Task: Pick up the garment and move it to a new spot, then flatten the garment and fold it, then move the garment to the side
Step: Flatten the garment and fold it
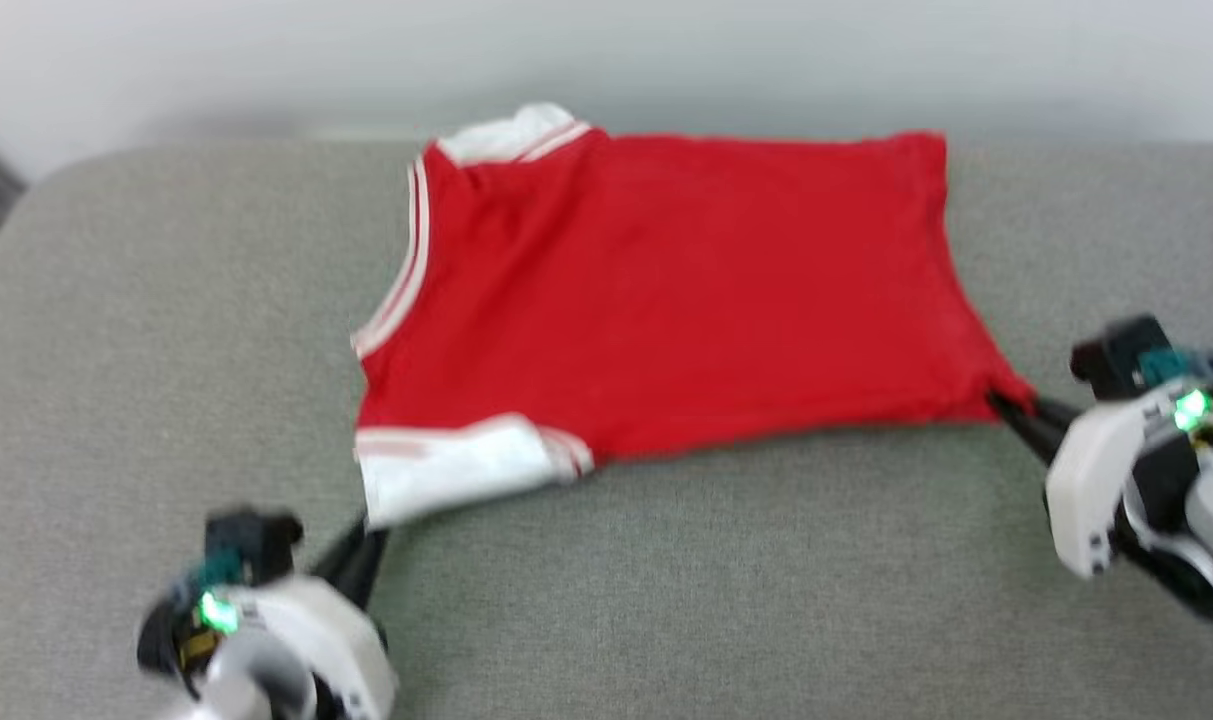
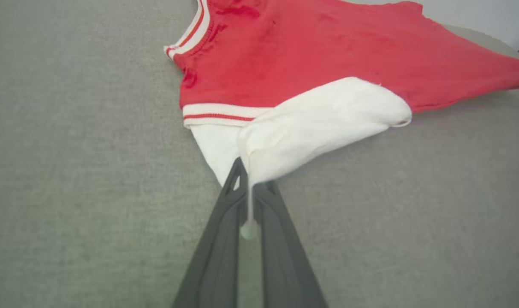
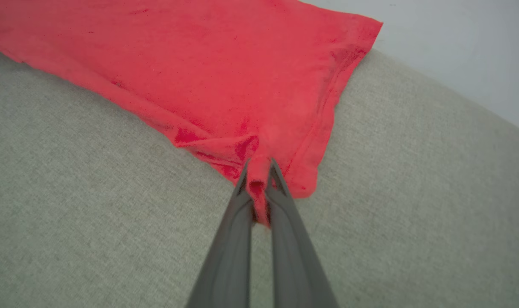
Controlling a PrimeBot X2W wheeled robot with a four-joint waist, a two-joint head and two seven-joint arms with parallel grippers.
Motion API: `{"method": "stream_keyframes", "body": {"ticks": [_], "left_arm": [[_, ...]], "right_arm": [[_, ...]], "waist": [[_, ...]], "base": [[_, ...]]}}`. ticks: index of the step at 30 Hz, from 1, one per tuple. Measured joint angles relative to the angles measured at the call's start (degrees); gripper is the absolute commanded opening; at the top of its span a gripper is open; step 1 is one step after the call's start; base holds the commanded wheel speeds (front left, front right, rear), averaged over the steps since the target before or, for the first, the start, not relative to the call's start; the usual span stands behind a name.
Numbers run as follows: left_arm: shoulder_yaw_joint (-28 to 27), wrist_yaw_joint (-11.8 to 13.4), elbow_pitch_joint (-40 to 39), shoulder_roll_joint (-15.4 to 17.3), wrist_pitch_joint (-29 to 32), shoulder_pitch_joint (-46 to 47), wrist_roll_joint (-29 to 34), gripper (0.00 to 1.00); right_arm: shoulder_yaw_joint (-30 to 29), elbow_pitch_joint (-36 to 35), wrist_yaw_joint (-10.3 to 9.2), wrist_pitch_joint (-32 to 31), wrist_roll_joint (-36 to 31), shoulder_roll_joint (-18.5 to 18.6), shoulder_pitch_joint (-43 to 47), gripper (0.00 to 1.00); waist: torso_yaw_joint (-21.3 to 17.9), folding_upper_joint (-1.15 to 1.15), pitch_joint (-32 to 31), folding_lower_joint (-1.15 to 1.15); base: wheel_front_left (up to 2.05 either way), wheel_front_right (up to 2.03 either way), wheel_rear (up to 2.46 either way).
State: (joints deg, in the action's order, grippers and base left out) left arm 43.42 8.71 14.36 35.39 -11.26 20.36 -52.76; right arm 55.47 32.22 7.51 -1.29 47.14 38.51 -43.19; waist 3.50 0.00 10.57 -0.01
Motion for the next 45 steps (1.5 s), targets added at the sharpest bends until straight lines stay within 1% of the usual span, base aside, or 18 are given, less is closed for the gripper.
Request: {"method": "stream_keyframes", "body": {"ticks": [2,3,4,6,10,15,19,23,26,29,34,37,41,45], "left_arm": [[0.60,1.38,-1.87,0.34,-0.08,-4.54,-0.85,0.00],[1.01,2.32,-3.35,0.62,-0.15,-8.64,-1.98,0.00],[1.01,2.32,-3.35,0.62,-0.15,-8.64,-1.98,0.00],[1.03,3.20,-5.10,1.02,-0.56,-12.22,-3.24,0.00],[1.10,5.66,-8.51,1.49,-1.13,-18.78,-5.12,0.00],[0.90,7.90,-11.79,1.69,-2.07,-26.03,-7.16,0.00],[0.76,8.65,-12.76,1.85,-2.38,-29.06,-8.00,0.00],[0.90,8.69,-13.17,2.27,-2.45,-29.66,-7.91,0.00],[0.74,8.45,-13.18,2.80,-2.46,-28.58,-6.99,0.00],[0.35,7.91,-13.16,4.08,-1.99,-25.18,-5.33,0.00],[0.54,5.54,-12.62,6.01,1.40,-16.19,-1.57,0.00],[0.51,3.88,-11.47,6.59,3.82,-9.93,0.33,0.00],[0.49,1.63,-8.80,6.73,6.75,-2.30,2.16,0.00],[0.88,-0.12,-5.54,5.54,8.70,3.72,3.89,0.00]], "right_arm": [[-0.62,-1.14,0.00,0.36,0.92,1.22,3.66,0.00],[-1.32,-2.26,0.00,0.76,1.82,2.23,7.76,0.00],[-1.32,-2.26,0.00,0.76,1.82,2.23,7.76,0.00],[-2.03,-3.56,0.00,0.73,2.34,3.31,12.05,0.00],[-5.27,-6.87,0.00,0.53,3.03,5.47,20.33,0.00],[-10.67,-11.98,0.00,-1.51,2.85,7.55,31.00,0.00],[-16.04,-15.90,0.01,-4.26,1.25,7.65,37.46,0.00],[-21.41,-19.41,0.01,-7.50,-0.99,6.12,42.49,0.00],[-26.08,-21.84,0.00,-9.47,-3.36,4.66,43.94,0.00],[-30.67,-24.69,0.00,-11.79,-5.28,3.22,44.28,0.00],[-35.78,-29.22,0.00,-16.08,-8.35,1.48,43.08,0.00],[-37.41,-31.18,0.00,-18.40,-9.53,0.55,40.42,0.00],[-38.01,-31.99,0.00,-20.94,-10.23,-0.26,35.97,0.00],[-37.77,-30.60,0.00,-22.40,-10.35,-0.83,31.06,0.00]], "waist": [[0.04,0.00,-1.66,0.00],[0.06,0.00,-3.29,0.00],[0.06,0.00,-3.29,0.00],[0.07,0.00,-4.82,0.00],[0.11,0.00,-7.36,-0.01],[-0.16,0.00,-9.10,-0.01],[-0.58,0.00,-9.60,0.00],[-0.61,0.00,-9.31,0.00],[-0.64,0.00,-8.76,0.00],[-0.70,0.00,-8.22,0.01],[-0.94,0.00,-6.68,0.01],[-1.24,0.00,-5.16,0.02],[-1.86,0.00,-2.62,0.02],[-2.57,0.00,0.25,0.02]], "base": [[0.00,0.00,0.00],[0.00,0.00,0.00],[0.00,0.00,0.00],[0.00,0.00,0.00],[0.00,0.00,0.00],[0.00,0.00,0.00],[0.00,0.00,0.00],[0.00,0.00,0.00],[0.00,0.00,0.00],[0.00,0.00,0.00],[0.00,0.00,0.00],[0.00,0.00,0.00],[0.00,0.00,0.00],[0.00,0.00,0.00]]}}
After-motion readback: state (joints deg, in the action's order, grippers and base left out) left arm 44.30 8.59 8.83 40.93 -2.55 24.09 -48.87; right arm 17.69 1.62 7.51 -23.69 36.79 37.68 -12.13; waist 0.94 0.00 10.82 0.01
